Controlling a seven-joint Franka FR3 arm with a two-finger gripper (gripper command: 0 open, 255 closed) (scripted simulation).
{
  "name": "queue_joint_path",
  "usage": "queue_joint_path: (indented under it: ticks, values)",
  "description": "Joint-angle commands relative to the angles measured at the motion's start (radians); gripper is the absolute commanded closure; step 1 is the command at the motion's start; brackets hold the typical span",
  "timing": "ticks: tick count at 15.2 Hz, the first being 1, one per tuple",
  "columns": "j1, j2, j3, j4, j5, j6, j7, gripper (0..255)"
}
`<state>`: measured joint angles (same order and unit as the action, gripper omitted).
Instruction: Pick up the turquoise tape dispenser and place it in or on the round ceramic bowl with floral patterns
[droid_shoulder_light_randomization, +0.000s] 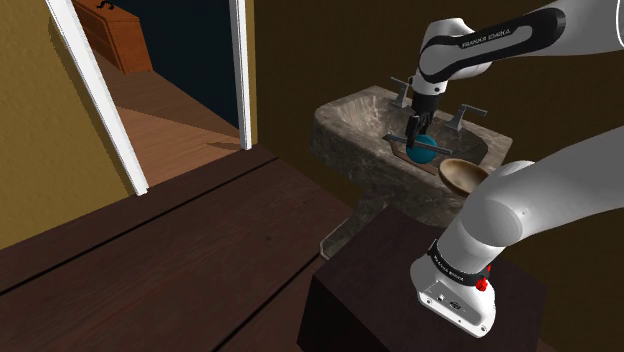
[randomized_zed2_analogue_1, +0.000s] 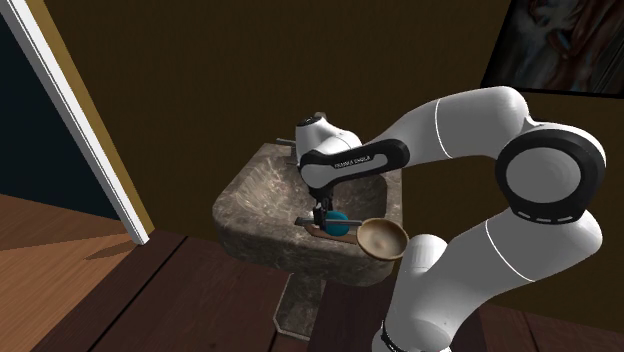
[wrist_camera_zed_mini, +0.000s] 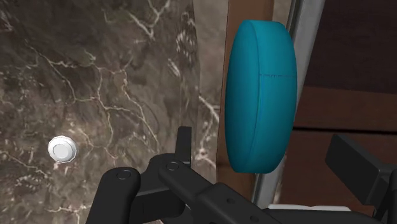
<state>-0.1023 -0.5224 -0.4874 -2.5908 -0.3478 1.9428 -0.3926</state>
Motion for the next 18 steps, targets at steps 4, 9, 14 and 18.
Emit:
queue_joint_path:
  ticks: [4,9,14,18]
  values:
    - [-0.001,0.004,-0.003,-0.009,-0.003,0.013,0.0,0]
    - [-0.001,0.004,-0.003,-0.009,-0.003,0.013,0.0,255]
    - [-0.001,0.004,-0.003,-0.009,-0.003,0.013,0.0,255]
    - [-0.001,0.004,-0.003,-0.009,-0.003,0.013,0.0,255]
